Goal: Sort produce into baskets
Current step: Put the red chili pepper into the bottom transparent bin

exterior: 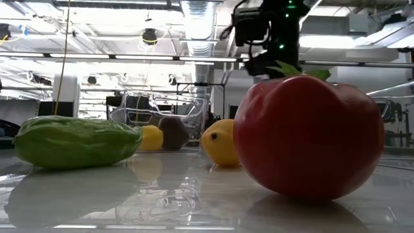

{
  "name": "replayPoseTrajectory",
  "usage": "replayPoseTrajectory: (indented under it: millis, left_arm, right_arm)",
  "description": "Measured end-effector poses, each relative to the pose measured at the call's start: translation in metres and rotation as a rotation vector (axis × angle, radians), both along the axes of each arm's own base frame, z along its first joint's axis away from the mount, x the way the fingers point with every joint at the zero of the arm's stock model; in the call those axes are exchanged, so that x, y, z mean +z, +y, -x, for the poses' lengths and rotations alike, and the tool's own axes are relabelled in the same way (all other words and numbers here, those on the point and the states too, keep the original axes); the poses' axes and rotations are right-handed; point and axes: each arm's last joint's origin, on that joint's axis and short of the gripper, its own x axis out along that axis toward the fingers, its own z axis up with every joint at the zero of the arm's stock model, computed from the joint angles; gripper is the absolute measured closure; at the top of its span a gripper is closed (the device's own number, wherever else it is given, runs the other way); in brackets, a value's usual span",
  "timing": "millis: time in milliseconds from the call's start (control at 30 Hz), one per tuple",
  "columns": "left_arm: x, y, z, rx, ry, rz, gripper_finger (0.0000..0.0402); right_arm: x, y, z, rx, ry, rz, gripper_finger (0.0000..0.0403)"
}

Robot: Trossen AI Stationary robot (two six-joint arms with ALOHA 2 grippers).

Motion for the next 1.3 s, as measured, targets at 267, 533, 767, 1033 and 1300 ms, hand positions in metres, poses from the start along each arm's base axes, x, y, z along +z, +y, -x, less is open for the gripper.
replayPoseTrajectory:
  millis: [267,533,767,1033,1300]
  left_arm:
    - [0.000,0.001,0.000,0.026,-0.004,0.007,0.0131]
    - [0.000,0.001,0.000,0.025,-0.002,0.008,0.0131]
    - [0.000,0.001,0.000,0.026,-0.002,0.006,0.0131]
    - [0.000,0.001,0.000,0.026,-0.002,0.006,0.0131]
    - [0.000,0.001,0.000,0.026,-0.002,0.006,0.0131]
  right_arm:
    - [-0.009,0.015,-0.023,-0.078,-0.228,-0.026,0.0011]
    - [-0.058,0.021,-0.043,-0.094,-0.142,-0.041,0.0021]
    - [-0.073,0.020,-0.045,-0.069,-0.082,-0.039,0.0055]
    - [-0.070,0.019,-0.042,-0.031,-0.060,-0.030,0.0157]
    - [-0.067,0.018,-0.037,0.017,-0.021,-0.034,0.0254]
